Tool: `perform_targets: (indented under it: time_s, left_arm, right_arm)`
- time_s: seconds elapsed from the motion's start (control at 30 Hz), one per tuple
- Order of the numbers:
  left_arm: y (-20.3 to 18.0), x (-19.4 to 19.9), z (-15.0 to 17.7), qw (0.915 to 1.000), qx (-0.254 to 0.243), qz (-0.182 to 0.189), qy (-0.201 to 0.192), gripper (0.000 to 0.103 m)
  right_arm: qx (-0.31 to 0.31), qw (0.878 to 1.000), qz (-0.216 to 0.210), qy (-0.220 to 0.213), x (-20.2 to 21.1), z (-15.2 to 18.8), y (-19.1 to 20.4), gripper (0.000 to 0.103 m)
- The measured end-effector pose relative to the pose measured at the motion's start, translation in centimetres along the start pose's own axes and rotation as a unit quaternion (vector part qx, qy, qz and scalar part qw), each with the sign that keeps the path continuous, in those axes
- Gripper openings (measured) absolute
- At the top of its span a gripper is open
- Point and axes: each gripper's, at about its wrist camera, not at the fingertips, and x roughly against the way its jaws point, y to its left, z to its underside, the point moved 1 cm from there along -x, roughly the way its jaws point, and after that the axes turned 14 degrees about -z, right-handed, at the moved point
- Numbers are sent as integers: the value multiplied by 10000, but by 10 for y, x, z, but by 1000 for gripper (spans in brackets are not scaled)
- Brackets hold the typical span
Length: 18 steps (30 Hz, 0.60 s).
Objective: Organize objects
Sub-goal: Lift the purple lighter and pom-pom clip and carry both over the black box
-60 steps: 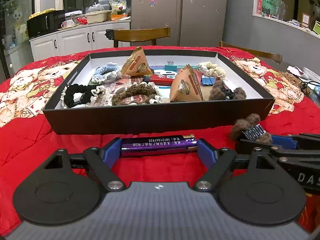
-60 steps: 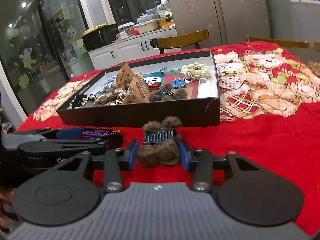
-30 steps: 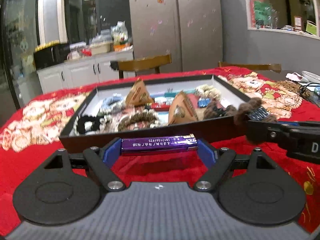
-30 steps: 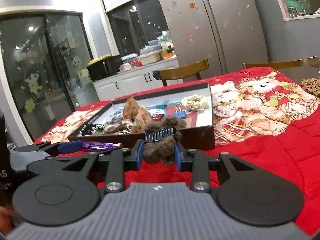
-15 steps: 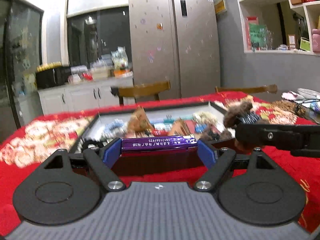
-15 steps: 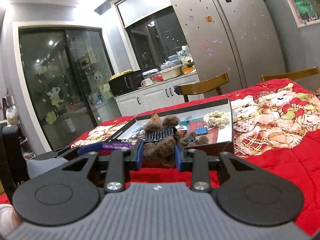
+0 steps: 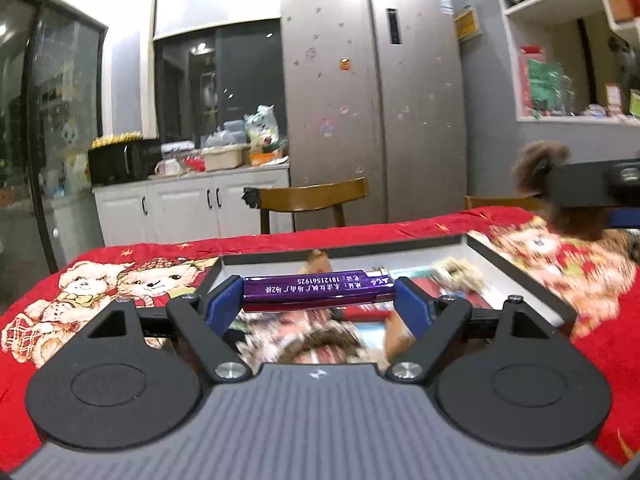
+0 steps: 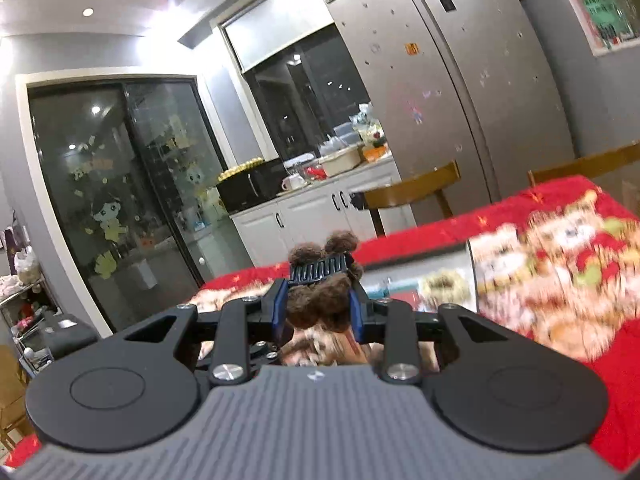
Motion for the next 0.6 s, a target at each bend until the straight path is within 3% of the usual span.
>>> perform_targets:
  time_s: [0.27,0.47,0.6]
  left_arm:
    - [35,-68,-47,9935,510,106,1016,84]
    - [51,-103,-49,9865,809,195,1413,84]
    - [51,-116,-46,9829,832,379,1601,84]
  right_arm:
    - [-198,9989,289,316,-46,-37,-5,35]
    - [-658,9928,702,707,-85,-45,-34,35]
    - [-1354,9840,714,916,-111,-39,-62,35]
